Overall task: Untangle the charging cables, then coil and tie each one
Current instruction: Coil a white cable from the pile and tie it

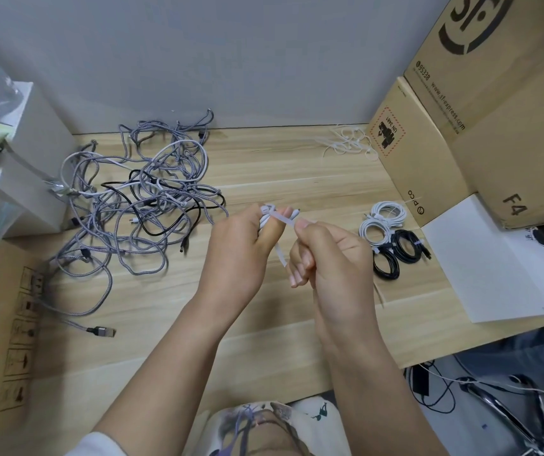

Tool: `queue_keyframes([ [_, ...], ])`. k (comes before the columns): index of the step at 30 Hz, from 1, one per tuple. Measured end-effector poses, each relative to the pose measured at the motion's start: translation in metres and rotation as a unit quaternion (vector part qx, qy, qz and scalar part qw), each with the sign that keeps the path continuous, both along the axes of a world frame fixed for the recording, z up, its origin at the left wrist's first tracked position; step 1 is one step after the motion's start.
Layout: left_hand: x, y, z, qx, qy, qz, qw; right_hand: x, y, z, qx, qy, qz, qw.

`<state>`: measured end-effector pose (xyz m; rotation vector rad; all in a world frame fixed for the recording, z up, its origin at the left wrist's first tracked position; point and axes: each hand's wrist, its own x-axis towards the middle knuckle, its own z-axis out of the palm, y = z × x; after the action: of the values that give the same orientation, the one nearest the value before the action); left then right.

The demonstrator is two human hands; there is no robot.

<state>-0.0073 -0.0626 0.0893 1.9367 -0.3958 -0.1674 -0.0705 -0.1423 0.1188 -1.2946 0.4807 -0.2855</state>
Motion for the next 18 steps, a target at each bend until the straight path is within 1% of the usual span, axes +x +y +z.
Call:
queue_keyframes([
  [5, -0.0003, 0.0002, -0.0022, 0.013, -0.023, 0.004, 1.000, 0.0019, 0.0010, 0.0003, 0.030, 0.004, 0.000, 1.000],
  [18, 0.0002, 0.0013, -0.0051, 0.029, -0.032, -0.010, 0.999, 0.0015, 0.0020, 0.0014, 0.067, 0.023, -0.004, 0.997],
])
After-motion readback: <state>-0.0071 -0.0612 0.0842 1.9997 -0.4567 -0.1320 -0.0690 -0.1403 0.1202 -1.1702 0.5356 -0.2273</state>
